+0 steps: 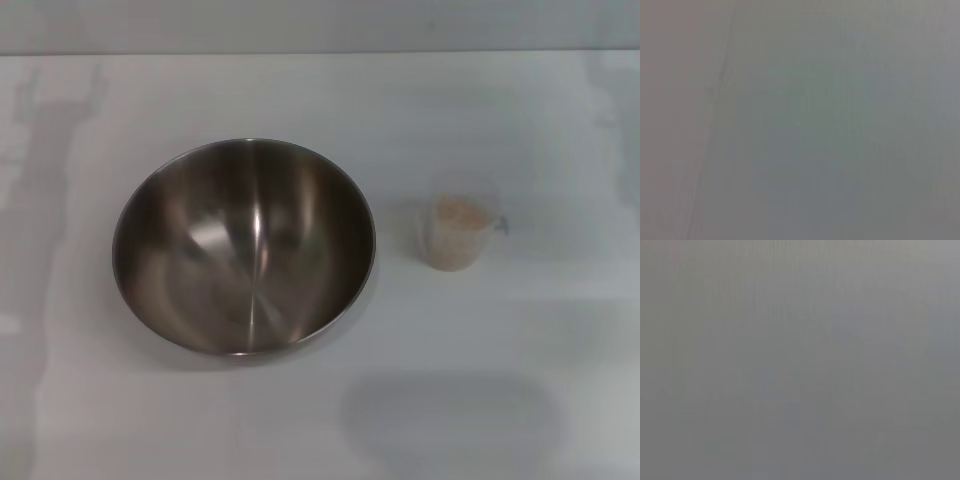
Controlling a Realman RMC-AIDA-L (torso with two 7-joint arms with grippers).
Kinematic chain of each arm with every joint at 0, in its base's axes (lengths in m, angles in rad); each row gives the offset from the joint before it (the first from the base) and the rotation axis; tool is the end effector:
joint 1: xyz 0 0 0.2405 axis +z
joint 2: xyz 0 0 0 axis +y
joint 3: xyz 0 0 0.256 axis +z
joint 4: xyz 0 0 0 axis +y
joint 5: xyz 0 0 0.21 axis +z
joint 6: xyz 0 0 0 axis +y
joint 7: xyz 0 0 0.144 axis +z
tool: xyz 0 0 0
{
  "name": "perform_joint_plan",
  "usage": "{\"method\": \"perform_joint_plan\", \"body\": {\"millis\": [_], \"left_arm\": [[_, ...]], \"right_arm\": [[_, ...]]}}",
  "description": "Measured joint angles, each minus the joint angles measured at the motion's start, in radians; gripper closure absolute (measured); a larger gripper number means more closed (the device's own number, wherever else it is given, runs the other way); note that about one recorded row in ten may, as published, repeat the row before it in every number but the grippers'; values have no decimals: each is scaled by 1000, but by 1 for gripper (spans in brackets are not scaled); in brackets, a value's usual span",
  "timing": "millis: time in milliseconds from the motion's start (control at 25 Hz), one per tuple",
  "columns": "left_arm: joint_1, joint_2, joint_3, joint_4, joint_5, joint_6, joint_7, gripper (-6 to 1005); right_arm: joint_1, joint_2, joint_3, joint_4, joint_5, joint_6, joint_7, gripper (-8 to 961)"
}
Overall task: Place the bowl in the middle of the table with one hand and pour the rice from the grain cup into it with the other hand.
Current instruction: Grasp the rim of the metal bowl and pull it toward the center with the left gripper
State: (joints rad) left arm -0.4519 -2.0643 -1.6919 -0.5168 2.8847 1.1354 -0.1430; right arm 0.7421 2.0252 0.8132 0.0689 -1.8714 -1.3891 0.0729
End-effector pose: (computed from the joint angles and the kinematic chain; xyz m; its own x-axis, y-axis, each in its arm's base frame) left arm -0.2626 0.3918 0.0922 0.5987 -0.4600 0.6557 0.7369 -0.0046 -0.6760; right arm 0.2511 0.4136 0.0785 0.6321 0.4815 -0.6072 -0.7032 0.0273 -0.7104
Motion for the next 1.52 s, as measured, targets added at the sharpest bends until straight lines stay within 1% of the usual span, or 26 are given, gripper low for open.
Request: {"method": "perform_joint_plan", "body": {"millis": [400, 440, 520, 560, 600, 640, 680, 720, 760, 840, 1000, 1040, 1160, 1240, 1280, 1320, 1400, 1440, 1480, 1520], "left_arm": [[8, -1, -11, -5, -5, -8, 0, 173], [11, 1, -23, -28, -5, -43, 0, 174], [13, 1, -27, -40, -4, -64, -1, 175], [21, 2, -40, -85, -4, -118, -4, 176], [36, 2, -56, -150, -2, -209, -7, 177], [61, 4, -86, -292, -1, -392, -9, 177], [61, 4, -86, -292, -1, -392, -9, 178], [74, 5, -106, -383, 0, -535, -9, 179], [90, 7, -128, -501, 0, -715, -9, 179], [108, 14, -151, -651, -1, -942, -10, 181], [134, 37, -179, -989, -8, -1503, 0, 183], [135, 39, -185, -1046, -12, -1611, 15, 184], [137, 36, -213, -1191, -60, -1891, 107, 186], [132, 24, -253, -1267, -136, -2048, 205, 187], [129, 19, -271, -1290, -169, -2106, 240, 188], [123, 14, -300, -1323, -216, -2195, 297, 188], [105, 11, -336, -1360, -264, -2348, 351, 190], [85, 12, -359, -1376, -279, -2477, 370, 190], [85, 12, -359, -1376, -279, -2477, 370, 191], [73, 12, -368, -1380, -282, -2537, 376, 191]], "right_arm": [[-1, -1, -4, 2, -3, 1, -1, 327], [-3, -1, -2, 1, -2, 1, -1, 327], [-3, -1, -1, 1, -2, 2, -1, 328], [-4, 0, -1, 0, -1, 2, -1, 328], [-4, 1, -1, 0, -1, 2, -1, 328], [-4, 2, 1, 0, 0, 2, -1, 328], [-4, 2, 1, 0, 0, 2, -1, 328], [-4, 2, 1, 0, 0, 1, -1, 328], [-4, 3, 2, 0, 0, 0, -1, 328], [-4, 4, 1, 0, 0, -4, -1, 328], [-1, 6, 1, 0, 0, -2, -1, 327], [0, 7, 1, 0, 0, 0, -1, 327], [5, 7, 1, 0, 0, 2, -1, 327], [8, 7, 1, 0, 0, 3, -1, 327], [10, 7, 1, 0, 0, 3, -1, 327], [12, 7, 1, 0, 0, 4, -1, 327], [15, 7, -1, 0, -1, 5, -1, 327], [17, 6, -1, 0, -2, 9, -1, 327], [17, 6, -1, 0, -2, 9, -1, 327], [18, 5, -1, 0, -2, 10, -1, 327]]}}
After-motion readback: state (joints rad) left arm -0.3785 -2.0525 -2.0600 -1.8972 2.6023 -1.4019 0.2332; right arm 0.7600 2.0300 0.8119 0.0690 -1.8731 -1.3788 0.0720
